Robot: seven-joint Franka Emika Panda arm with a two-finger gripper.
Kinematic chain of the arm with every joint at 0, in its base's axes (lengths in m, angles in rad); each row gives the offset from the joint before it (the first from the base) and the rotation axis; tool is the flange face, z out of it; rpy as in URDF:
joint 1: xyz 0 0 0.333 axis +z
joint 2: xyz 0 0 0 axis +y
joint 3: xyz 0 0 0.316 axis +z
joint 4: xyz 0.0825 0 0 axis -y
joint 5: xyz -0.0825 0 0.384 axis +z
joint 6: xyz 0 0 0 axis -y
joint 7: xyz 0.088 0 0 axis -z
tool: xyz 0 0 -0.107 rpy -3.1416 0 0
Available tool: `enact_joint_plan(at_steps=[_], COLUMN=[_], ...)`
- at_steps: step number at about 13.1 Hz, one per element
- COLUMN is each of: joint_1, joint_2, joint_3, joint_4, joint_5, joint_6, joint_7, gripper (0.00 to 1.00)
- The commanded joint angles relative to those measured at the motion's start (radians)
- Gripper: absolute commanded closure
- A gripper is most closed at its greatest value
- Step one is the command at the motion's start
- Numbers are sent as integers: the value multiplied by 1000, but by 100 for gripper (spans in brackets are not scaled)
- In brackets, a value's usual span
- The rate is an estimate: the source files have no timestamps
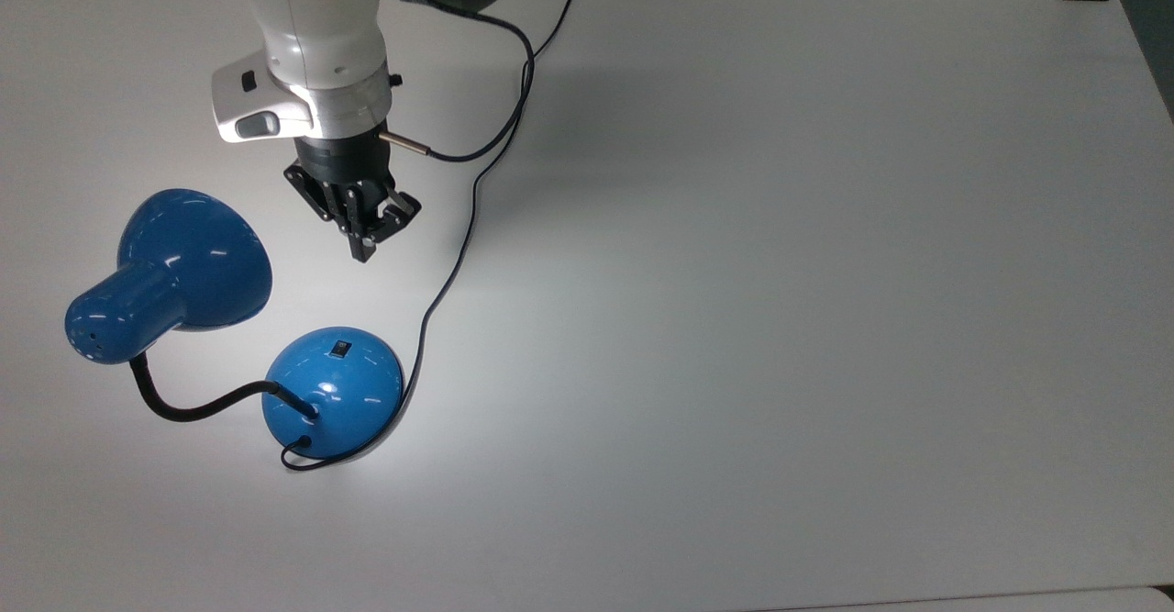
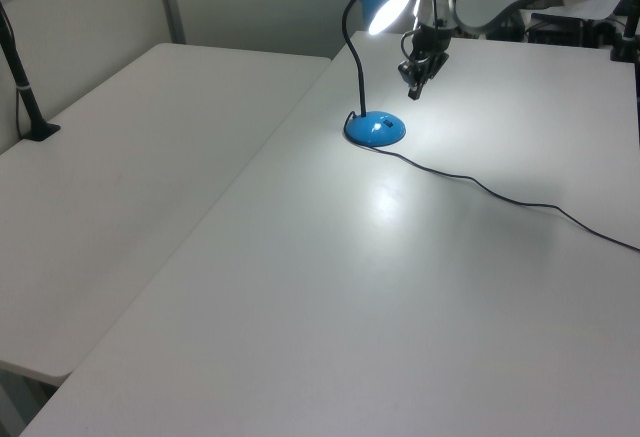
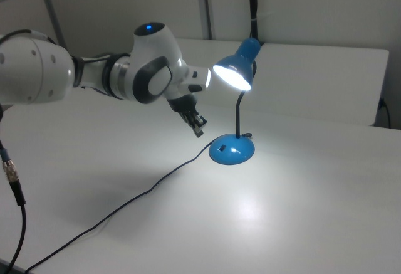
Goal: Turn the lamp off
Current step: 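Move the gripper over the blue lamp base toward its switch, then press down on the switch atop the blue lamp base with the gripper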
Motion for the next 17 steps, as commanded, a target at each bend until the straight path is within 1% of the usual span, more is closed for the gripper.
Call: enact_joint_plan(at_steps=[1, 3, 8, 12, 17], joint_1=[-7, -9, -23, -35, -35], joint_2=[62, 90, 163, 183, 199], joint_3=[0, 0, 0, 0, 0], joint_4=[-13, -12, -8, -8, -7], joint_5=[-11, -37, -77, -130, -140], joint_6=[148, 198, 343, 362, 363], joint_7=[55, 58, 57, 52, 52], gripper=[100, 100, 100, 100, 100])
